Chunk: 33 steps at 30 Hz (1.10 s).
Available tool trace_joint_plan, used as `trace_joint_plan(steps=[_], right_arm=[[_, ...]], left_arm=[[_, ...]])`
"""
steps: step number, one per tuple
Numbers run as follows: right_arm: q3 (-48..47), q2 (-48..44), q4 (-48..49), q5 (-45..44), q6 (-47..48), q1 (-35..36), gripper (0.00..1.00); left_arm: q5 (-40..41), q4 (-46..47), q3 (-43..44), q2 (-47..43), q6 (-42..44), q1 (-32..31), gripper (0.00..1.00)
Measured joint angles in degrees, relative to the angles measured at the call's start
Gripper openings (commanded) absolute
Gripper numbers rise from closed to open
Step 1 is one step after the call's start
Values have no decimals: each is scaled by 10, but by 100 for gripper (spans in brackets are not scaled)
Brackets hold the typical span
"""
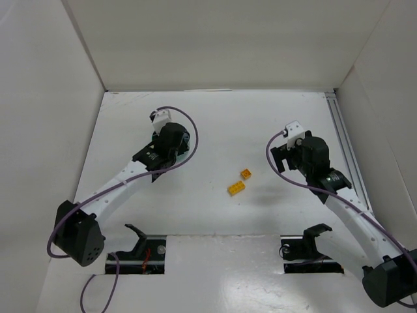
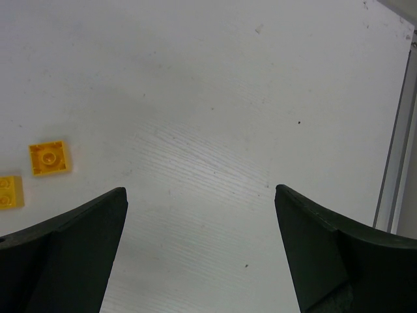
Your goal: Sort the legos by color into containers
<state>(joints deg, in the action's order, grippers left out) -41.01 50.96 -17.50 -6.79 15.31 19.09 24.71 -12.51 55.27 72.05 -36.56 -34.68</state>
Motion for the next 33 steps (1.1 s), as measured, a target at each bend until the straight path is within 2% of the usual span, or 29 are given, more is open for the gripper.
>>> trace_joint_plan(steps=[3, 5, 8, 21, 33], right_arm=[[3, 0, 0, 7, 5, 0, 99], [6, 0, 0, 11, 9, 0, 99], [7, 0, 0, 15, 15, -1, 99], [7, 1, 0, 19, 28, -11, 99], [7, 1, 0, 18, 30, -12, 99]], left_arm=[[32, 8, -23, -25, -16, 27, 1], [47, 19, -34, -33, -19, 33, 6], [56, 45, -45, -35, -16, 33, 7], [80, 134, -45, 70, -4, 33, 7], [112, 208, -45, 77, -5, 33, 13]])
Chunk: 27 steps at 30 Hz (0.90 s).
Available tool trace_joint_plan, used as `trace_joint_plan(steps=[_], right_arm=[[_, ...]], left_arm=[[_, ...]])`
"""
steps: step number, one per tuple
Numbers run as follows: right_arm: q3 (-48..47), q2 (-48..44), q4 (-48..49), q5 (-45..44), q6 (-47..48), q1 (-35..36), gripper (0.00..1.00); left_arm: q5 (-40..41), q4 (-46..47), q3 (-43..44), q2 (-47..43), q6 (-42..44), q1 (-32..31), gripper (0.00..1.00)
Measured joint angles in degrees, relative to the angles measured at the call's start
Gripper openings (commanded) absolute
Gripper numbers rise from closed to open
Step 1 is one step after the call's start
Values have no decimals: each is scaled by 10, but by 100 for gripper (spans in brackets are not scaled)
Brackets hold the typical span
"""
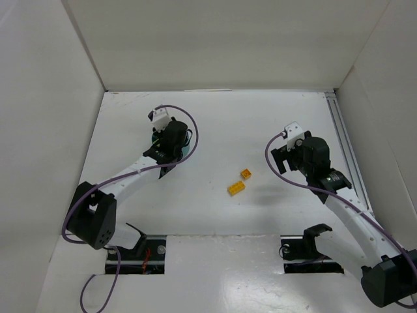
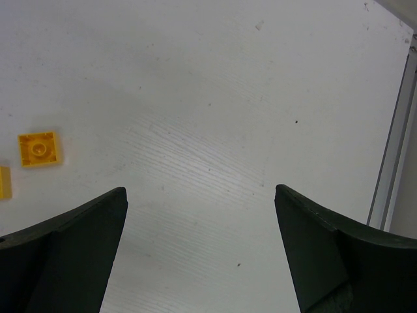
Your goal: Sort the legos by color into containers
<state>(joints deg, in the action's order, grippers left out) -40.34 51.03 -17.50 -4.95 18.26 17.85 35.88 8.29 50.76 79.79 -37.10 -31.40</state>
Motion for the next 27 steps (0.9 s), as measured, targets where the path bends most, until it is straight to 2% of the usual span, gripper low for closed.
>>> trace_joint_plan(steps=[12, 16, 21, 27], right_arm=[[0, 0, 0, -6, 0, -5, 99], [0, 0, 0, -6, 0, -5, 99], [0, 0, 0, -6, 0, -5, 99], [0, 0, 0, -6, 0, -5, 99]], left_arm=[[32, 24, -12, 2, 3, 0, 26], [32, 26, -18, 3, 5, 0, 34], [31, 28, -25, 4, 6, 0, 36], [31, 33, -26, 4, 8, 0, 47]])
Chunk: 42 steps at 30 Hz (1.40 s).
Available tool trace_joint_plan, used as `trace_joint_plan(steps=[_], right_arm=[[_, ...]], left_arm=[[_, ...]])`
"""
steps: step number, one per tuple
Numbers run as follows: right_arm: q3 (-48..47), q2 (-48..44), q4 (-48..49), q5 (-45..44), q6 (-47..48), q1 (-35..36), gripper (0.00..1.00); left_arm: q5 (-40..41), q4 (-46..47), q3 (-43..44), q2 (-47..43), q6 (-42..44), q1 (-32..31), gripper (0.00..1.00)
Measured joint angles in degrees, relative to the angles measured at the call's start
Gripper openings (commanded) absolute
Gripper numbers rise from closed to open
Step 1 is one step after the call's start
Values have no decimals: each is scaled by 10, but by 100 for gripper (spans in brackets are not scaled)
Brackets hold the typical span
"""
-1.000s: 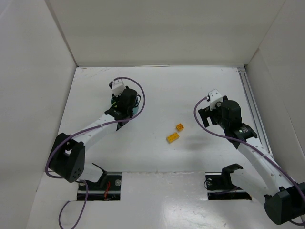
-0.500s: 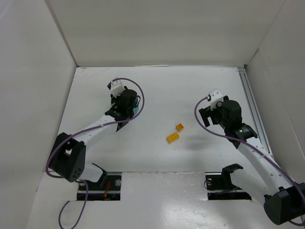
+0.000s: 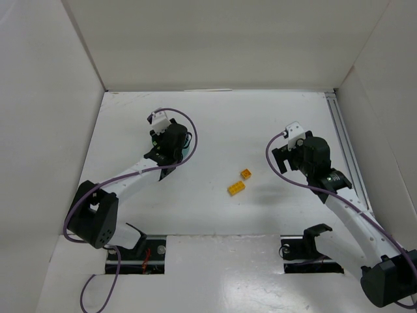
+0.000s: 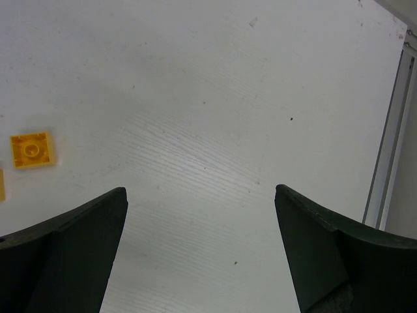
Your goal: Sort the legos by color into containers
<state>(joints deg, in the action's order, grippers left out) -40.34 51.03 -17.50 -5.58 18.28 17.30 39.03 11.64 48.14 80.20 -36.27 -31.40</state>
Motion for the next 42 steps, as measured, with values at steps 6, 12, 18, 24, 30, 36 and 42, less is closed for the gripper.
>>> trace_joint_plan(steps=[6, 12, 18, 24, 30, 36, 42], right_arm=[[0, 0, 0, 0, 0, 0, 99], [0, 0, 0, 0, 0, 0, 99], [0, 0, 0, 0, 0, 0, 99], [0, 0, 0, 0, 0, 0, 99], [0, -4, 0, 0, 0, 0, 99], [0, -5, 0, -2, 0, 0, 99], [0, -10, 0, -7, 0, 0, 99]], left_arm=[[0, 6, -4, 0, 1, 0, 48], [-2, 7, -5, 0, 5, 0, 46], [-9, 7, -5, 0, 7, 0, 45], [-6, -2, 0, -2, 13, 6, 45], [-22, -24, 36, 14, 13, 44, 45], [-35, -30, 77, 59, 17, 52, 39], [-41, -48, 101, 79, 18, 59, 37]])
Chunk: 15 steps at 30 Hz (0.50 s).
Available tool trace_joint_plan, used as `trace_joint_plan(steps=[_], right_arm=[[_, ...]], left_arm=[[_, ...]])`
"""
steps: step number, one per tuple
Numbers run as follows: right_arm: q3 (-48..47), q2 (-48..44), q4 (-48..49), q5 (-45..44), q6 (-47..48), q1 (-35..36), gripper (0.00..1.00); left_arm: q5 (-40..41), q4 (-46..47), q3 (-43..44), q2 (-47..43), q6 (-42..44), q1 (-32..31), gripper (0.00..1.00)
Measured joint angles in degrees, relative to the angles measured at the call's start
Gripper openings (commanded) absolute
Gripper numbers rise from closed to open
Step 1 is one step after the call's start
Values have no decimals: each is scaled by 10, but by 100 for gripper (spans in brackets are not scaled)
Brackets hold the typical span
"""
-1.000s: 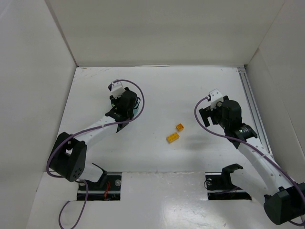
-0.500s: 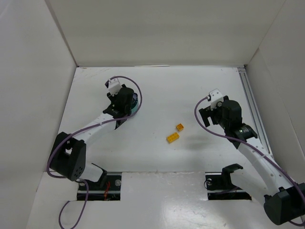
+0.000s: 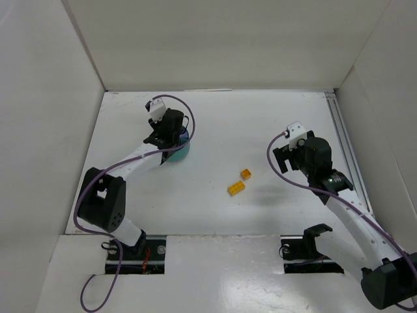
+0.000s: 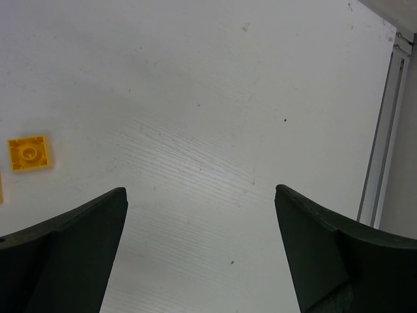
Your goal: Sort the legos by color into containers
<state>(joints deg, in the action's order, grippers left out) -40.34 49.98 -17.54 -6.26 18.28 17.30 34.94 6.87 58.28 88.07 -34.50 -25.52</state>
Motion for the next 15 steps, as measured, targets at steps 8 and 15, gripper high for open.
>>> trace_joint_plan(steps=[8, 15], right_arm=[[0, -6, 0, -2, 0, 0, 99], [0, -6, 0, -3, 0, 0, 99]], left_arm=[[0, -37, 0, 3, -4, 10, 32], [0, -48, 10, 3, -7, 10, 5]])
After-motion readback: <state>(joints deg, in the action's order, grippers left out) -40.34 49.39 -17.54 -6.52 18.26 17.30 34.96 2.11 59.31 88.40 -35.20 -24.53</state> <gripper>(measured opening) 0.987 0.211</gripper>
